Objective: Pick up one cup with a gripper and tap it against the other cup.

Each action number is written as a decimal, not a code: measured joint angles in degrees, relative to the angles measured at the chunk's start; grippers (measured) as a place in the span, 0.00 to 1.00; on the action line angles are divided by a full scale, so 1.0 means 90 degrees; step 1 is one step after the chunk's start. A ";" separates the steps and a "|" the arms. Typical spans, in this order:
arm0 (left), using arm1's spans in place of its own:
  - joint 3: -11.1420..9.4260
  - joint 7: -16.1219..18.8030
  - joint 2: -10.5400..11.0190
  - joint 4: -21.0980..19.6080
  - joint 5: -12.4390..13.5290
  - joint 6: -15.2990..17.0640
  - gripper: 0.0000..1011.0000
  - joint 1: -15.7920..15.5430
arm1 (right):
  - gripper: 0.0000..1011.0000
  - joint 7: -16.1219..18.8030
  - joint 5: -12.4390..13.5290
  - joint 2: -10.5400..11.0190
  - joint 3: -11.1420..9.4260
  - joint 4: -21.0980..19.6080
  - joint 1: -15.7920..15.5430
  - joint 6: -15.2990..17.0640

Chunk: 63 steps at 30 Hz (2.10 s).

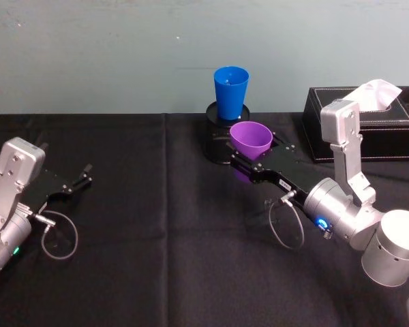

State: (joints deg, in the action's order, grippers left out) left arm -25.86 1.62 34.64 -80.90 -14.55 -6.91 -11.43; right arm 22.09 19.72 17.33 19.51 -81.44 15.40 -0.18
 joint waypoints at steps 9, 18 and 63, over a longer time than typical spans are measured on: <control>0.0000 0.0000 0.0000 0.0000 0.0000 0.0000 0.99 0.0000 | 0.72 0.0000 0.0000 0.0000 0.0000 0.0000 0.0000 0.0000; 0.0000 0.0000 0.0000 0.0000 0.0000 0.0000 0.99 0.0000 | 0.72 0.0000 0.0000 0.0000 0.0000 0.0000 0.0000 0.0000; 0.0000 0.0000 0.0000 0.0000 0.0000 0.0000 0.99 0.0000 | 0.72 -0.0166 -0.0081 -0.0153 0.0009 0.0270 0.0151 -0.0084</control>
State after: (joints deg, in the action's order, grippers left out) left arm -25.86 1.62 34.65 -80.90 -14.55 -6.91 -11.43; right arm 20.60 18.99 15.95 19.60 -79.01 16.76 -0.94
